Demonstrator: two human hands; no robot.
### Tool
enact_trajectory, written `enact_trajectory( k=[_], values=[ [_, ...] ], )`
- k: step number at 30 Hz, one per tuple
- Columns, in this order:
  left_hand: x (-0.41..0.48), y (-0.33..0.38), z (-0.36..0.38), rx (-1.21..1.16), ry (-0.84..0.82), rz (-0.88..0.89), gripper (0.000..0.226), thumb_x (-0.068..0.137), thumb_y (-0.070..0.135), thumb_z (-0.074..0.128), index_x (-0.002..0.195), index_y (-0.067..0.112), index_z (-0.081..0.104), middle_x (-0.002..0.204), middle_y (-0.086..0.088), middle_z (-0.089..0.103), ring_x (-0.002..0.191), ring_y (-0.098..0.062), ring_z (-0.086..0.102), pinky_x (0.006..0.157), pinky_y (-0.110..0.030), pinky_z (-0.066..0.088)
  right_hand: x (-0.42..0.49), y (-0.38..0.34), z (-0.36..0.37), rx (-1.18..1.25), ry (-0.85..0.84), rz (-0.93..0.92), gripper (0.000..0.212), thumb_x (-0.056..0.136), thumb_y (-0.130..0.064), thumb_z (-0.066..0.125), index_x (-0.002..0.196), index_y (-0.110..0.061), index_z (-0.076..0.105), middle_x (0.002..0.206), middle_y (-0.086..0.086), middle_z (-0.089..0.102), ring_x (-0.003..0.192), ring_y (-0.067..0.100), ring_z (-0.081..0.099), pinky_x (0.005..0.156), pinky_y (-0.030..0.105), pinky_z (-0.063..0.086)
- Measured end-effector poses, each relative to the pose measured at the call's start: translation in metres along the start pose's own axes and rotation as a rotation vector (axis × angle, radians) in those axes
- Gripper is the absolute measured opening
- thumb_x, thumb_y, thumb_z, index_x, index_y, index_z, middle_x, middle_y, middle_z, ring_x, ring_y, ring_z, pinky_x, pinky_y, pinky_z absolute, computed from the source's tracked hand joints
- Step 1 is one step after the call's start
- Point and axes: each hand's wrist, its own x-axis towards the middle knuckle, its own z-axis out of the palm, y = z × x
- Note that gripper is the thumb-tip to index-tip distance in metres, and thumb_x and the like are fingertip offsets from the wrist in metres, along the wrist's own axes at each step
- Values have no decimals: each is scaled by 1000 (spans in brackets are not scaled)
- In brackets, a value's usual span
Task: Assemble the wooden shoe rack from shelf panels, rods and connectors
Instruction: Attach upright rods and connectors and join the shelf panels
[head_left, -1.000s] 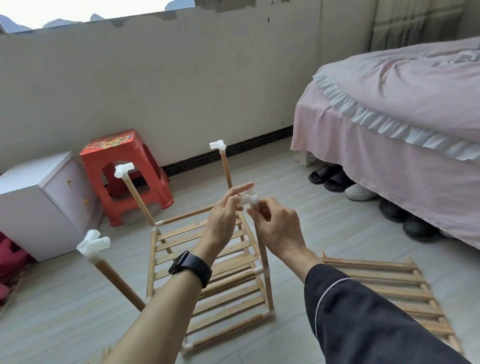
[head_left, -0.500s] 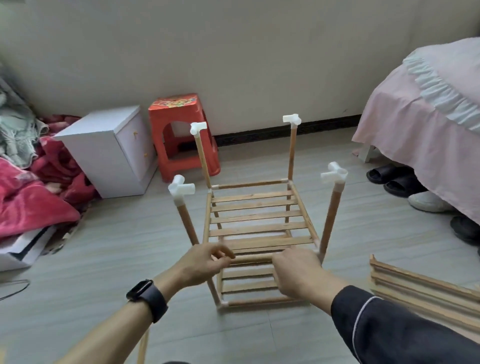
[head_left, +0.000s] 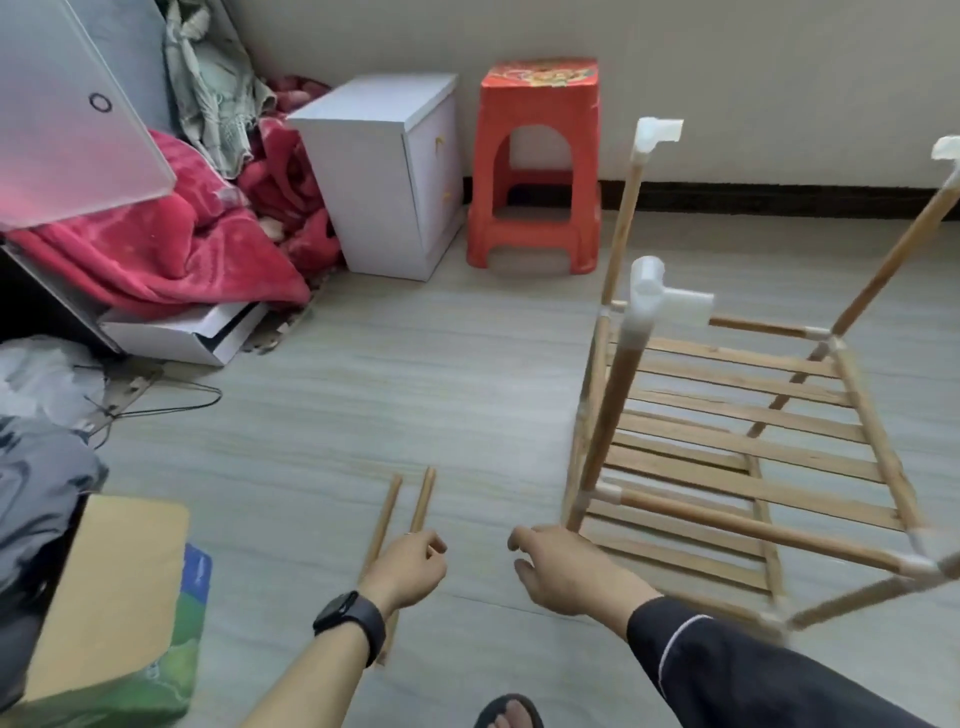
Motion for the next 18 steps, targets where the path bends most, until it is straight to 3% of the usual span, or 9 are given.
enact_trajectory(
  k=[5, 8, 11, 13, 18],
  values=[
    [39, -46, 22, 87, 7, -165, 50, 95, 33, 51, 143, 22, 46, 139, -5, 52, 122, -24, 56, 100, -38, 50, 57, 5, 63, 74, -151, 70, 50, 104, -34, 40, 151, -18, 38, 153, 5, 44, 136, 29, 46, 107, 40, 43],
    [54, -65, 35, 147, 48, -253, 48, 99, 36, 50, 142, 20, 38, 138, -7, 49, 124, -29, 54, 96, -41, 51, 79, 11, 95, -19, -261, 55, 59, 104, -31, 37, 159, -14, 23, 169, 7, 14, 150, 30, 25, 118, 42, 30],
    [59, -78, 50, 188, 51, -293, 35, 102, 34, 48, 132, 18, 42, 130, -6, 57, 118, -29, 58, 88, -40, 53, 81, 17, 115, -140, -402, 59, 68, 104, -29, 37, 163, -13, 8, 171, 8, -9, 156, 29, 2, 125, 43, 15],
    [60, -81, 56, 205, 78, -303, 25, 101, 27, 47, 124, 17, 46, 124, -6, 60, 113, -28, 60, 82, -37, 52, 79, 16, 115, -138, -431, 71, 68, 104, -30, 39, 162, -11, 10, 171, 8, -4, 155, 31, 10, 124, 44, 19],
    [58, -76, 57, 149, 45, -307, 24, 95, 25, 52, 116, 16, 58, 119, -7, 65, 111, -30, 62, 84, -32, 51, 73, 1, 70, 20, -361, 111, 64, 104, -40, 41, 161, -17, 20, 161, 11, 35, 143, 34, 41, 113, 44, 39]
  ],
)
